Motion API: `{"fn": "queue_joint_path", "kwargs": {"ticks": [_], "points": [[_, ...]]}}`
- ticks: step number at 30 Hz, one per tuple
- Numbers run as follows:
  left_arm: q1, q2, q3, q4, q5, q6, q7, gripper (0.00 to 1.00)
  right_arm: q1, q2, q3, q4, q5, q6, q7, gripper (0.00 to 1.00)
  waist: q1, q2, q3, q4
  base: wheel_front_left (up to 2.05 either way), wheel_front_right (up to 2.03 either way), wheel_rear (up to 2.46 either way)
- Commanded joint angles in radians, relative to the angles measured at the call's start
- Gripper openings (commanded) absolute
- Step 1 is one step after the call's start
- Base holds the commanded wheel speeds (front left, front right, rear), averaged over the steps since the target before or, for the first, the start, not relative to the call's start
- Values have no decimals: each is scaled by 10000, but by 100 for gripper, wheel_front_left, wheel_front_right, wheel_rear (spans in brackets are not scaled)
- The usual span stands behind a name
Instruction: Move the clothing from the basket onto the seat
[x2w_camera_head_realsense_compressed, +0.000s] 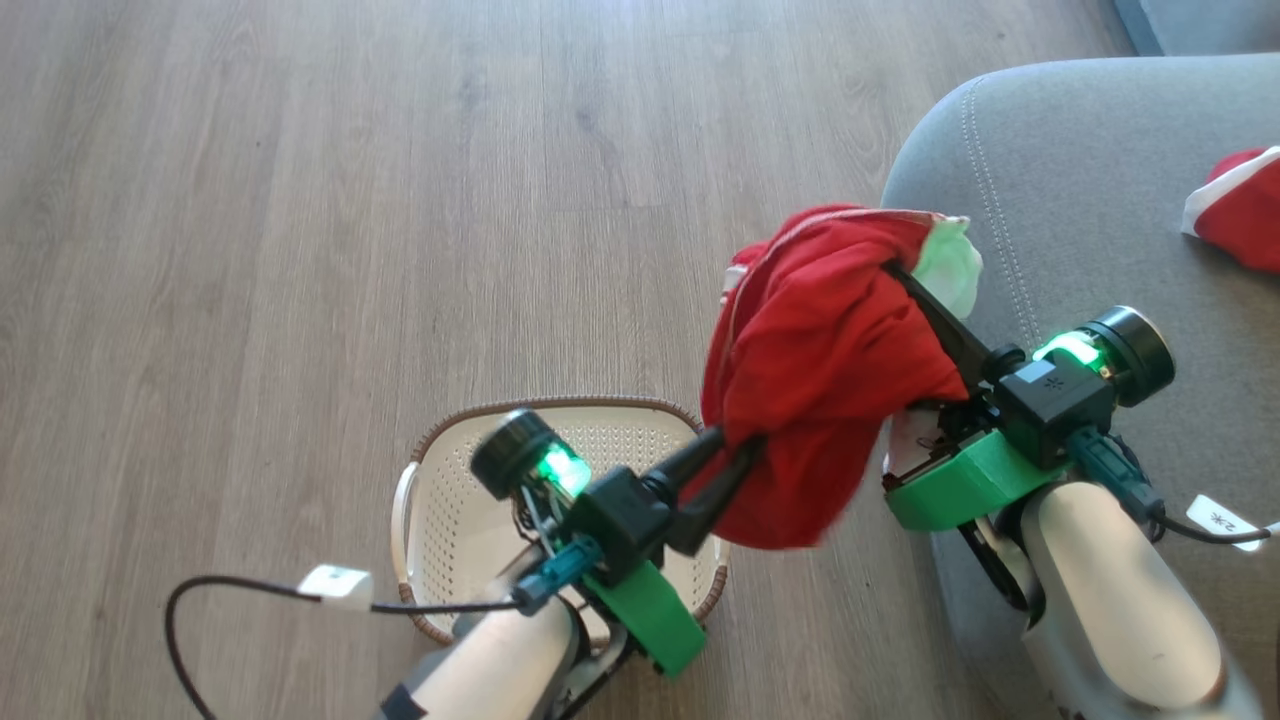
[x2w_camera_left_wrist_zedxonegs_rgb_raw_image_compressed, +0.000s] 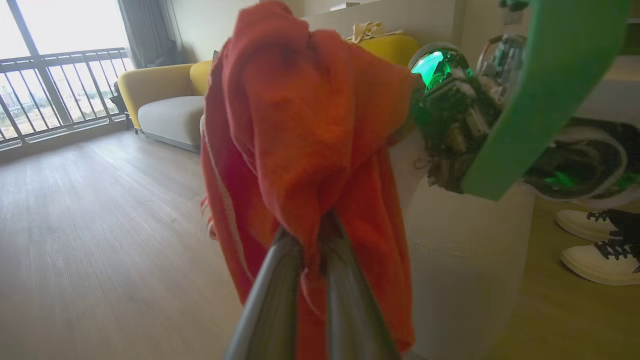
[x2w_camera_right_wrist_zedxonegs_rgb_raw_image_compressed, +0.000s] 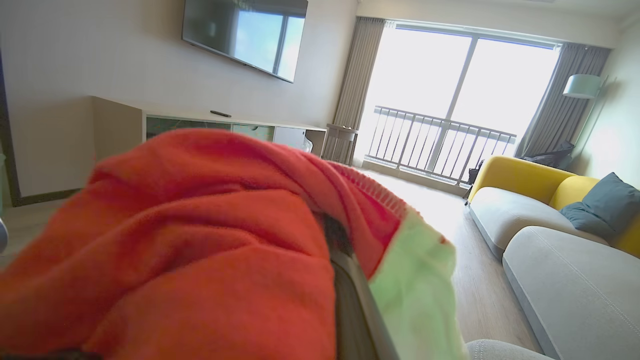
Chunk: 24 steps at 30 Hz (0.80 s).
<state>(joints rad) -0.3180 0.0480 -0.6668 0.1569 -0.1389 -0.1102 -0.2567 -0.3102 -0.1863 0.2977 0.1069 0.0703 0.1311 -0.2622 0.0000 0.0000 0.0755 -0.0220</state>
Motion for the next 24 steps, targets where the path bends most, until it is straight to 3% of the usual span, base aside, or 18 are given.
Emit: {"fn": "queue_joint_path", "kwargs": {"ticks": [1,6,7,8,10,11,13,24], "points": [[-243,22,181,-163,32,-32,-51,0,-43,152,97,-368,-10,-4,4,0,0,0,-28,-5,0,0,0],[-253,22,106,-36,-34,-58,-51,0,-6,152,119,-358,31,-4,4,0,0,0,-55,3,0,0,0],[-255,22,118,-38,-51,-47,-51,4,-1,145,120,-350,39,-4,4,0,0,0,-61,7,0,0,0],[-259,22,135,-59,-56,-12,-51,26,5,135,122,-343,47,-4,4,0,0,0,-66,11,0,0,0],[-266,22,162,-111,-55,64,-51,55,9,114,125,-335,52,-4,4,0,0,0,-68,18,0,0,0],[-270,22,167,-123,-49,90,-51,80,9,103,123,-335,54,-4,4,0,0,0,-64,24,0,0,0],[-293,22,176,-139,-25,124,-51,100,-4,76,103,-337,61,-4,4,0,0,0,-44,36,0,0,0],[-141,22,362,159,244,104,-51,100,-2,22,-495,-348,116,-4,4,0,0,0,-22,75,0,0,0]]}}
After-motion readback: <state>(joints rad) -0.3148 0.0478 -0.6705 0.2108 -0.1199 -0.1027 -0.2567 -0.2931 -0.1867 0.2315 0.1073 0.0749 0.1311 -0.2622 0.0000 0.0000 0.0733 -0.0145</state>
